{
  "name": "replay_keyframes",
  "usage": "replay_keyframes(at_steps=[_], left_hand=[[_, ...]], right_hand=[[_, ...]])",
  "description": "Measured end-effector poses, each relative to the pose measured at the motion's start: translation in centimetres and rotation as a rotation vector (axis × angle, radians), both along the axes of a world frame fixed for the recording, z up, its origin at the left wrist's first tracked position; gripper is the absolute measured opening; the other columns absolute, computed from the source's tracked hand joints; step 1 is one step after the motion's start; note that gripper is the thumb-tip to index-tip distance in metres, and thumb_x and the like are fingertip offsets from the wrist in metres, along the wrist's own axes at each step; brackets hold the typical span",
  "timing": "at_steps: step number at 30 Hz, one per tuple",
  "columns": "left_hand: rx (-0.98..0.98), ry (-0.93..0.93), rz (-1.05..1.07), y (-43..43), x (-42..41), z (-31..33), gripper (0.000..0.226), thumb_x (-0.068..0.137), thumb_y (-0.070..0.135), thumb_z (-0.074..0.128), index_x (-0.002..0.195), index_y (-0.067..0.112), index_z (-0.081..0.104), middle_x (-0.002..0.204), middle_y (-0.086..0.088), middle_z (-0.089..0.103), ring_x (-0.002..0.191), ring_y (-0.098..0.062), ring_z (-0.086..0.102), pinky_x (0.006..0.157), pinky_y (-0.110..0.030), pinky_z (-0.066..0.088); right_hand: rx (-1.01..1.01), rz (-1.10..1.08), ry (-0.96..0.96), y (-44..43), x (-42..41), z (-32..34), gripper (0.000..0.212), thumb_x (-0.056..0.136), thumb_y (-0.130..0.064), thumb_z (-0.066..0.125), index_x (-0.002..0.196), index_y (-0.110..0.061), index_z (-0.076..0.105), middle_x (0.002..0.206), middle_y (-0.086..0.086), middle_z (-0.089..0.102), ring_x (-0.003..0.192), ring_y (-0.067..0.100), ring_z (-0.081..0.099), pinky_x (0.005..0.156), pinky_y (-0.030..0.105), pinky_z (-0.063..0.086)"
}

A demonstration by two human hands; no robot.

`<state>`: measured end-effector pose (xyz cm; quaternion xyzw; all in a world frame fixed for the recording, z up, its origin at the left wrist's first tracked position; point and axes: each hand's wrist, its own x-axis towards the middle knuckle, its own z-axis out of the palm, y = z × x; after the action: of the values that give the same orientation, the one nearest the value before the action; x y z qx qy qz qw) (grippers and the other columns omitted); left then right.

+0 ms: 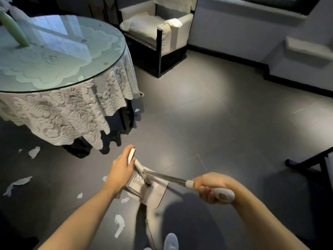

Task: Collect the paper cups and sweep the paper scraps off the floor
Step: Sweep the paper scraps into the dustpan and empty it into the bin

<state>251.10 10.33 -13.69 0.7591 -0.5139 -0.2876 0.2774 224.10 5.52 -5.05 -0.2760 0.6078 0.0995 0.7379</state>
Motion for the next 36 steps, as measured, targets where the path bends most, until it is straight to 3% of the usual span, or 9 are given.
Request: replay_keyframes(at_steps=[2, 7, 10, 12, 16, 22, 27, 32, 36], left_hand=[[-0.017, 0.004, 0.021, -0.1, 0.5, 0.4, 0.034, 0.097, 0.016, 0.047, 0.129, 0.027, 0.043, 0.093, -0.011, 0.057, 0.086, -0.033, 0.054, 0.075, -0.035, 0.038], [-0.039, 0.01, 0.081, -2.4, 1.9, 1.1, 0.035, 0.097, 0.017, 0.047, 0.129, 0.03, 0.042, 0.086, -0.007, 0.055, 0.078, -0.028, 0.051, 0.071, -0.035, 0.038], [-0.058, 0.009, 0.137, -4.7, 2.8, 0.9, 0.034, 0.097, 0.018, 0.048, 0.128, 0.032, 0.043, 0.094, -0.005, 0.057, 0.08, -0.024, 0.053, 0.073, -0.033, 0.039], [-0.074, 0.016, 0.181, -6.6, 3.2, 0.6, 0.033, 0.097, 0.02, 0.048, 0.127, 0.034, 0.043, 0.088, 0.0, 0.055, 0.075, -0.019, 0.051, 0.072, -0.032, 0.039], [-0.055, 0.016, 0.283, -11.5, 3.7, -0.2, 0.033, 0.097, 0.022, 0.048, 0.126, 0.037, 0.042, 0.094, 0.002, 0.059, 0.077, -0.021, 0.056, 0.072, -0.033, 0.041], [0.02, 0.014, 0.388, -19.5, 4.7, -1.3, 0.037, 0.098, 0.024, 0.047, 0.13, 0.041, 0.039, 0.111, 0.001, 0.059, 0.082, -0.02, 0.054, 0.075, -0.032, 0.041], [0.066, -0.044, 0.426, -24.1, 5.4, -2.3, 0.039, 0.099, 0.028, 0.046, 0.129, 0.048, 0.033, 0.114, 0.01, 0.054, 0.088, -0.013, 0.053, 0.077, -0.025, 0.037], [0.054, -0.074, 0.499, -26.0, 6.7, -3.0, 0.037, 0.098, 0.03, 0.047, 0.12, 0.055, 0.031, 0.112, 0.004, 0.061, 0.089, -0.015, 0.055, 0.079, -0.027, 0.039], [0.058, -0.068, 0.487, -26.9, 6.1, -2.9, 0.047, 0.098, 0.029, 0.047, 0.106, 0.069, 0.025, 0.108, 0.009, 0.059, 0.086, -0.011, 0.057, 0.077, -0.025, 0.04]], right_hand=[[-0.093, 0.019, 0.016, -0.5, 0.5, 0.1, 0.04, 0.09, 0.002, 0.039, 0.128, 0.001, 0.049, 0.042, -0.002, 0.04, 0.029, 0.004, 0.035, 0.03, 0.013, 0.029], [-0.314, 0.117, 0.033, -5.3, 2.1, -1.9, 0.038, 0.091, -0.001, 0.045, 0.127, 0.01, 0.05, 0.065, -0.002, 0.04, 0.044, 0.008, 0.041, 0.044, 0.019, 0.035], [-0.32, 0.023, -0.011, -10.5, 3.5, -3.9, 0.01, 0.09, -0.003, 0.049, 0.092, 0.0, 0.058, 0.067, 0.0, 0.04, 0.032, 0.004, 0.044, 0.039, 0.018, 0.036], [-0.338, 0.043, 0.02, -14.6, 4.5, -5.2, 0.017, 0.088, -0.002, 0.05, 0.073, -0.01, 0.049, 0.064, 0.003, 0.041, 0.029, 0.003, 0.041, 0.034, 0.015, 0.034], [-0.457, 0.227, 0.085, -24.3, 7.4, -5.8, 0.023, 0.088, -0.011, 0.051, 0.065, -0.014, 0.047, 0.062, 0.002, 0.044, 0.05, 0.009, 0.04, 0.05, 0.023, 0.035], [-0.449, 0.249, 0.087, -38.8, 12.2, -6.7, 0.02, 0.087, -0.005, 0.047, 0.068, -0.012, 0.046, 0.061, 0.002, 0.046, 0.038, 0.005, 0.045, 0.039, 0.017, 0.038], [-0.465, 0.363, 0.108, -47.3, 17.3, -10.4, 0.032, 0.088, 0.006, 0.036, 0.06, -0.008, 0.04, 0.034, 0.002, 0.038, 0.021, 0.009, 0.034, 0.03, 0.011, 0.032], [-0.513, 0.482, 0.051, -50.8, 19.9, -13.5, 0.03, 0.092, 0.001, 0.034, 0.064, -0.01, 0.039, 0.033, 0.001, 0.037, 0.021, 0.01, 0.036, 0.031, 0.011, 0.031], [-0.332, 0.459, -0.115, -50.3, 20.2, -12.7, 0.037, 0.094, 0.005, 0.041, 0.059, -0.007, 0.039, 0.04, -0.001, 0.042, 0.029, 0.006, 0.043, 0.038, 0.02, 0.039]])
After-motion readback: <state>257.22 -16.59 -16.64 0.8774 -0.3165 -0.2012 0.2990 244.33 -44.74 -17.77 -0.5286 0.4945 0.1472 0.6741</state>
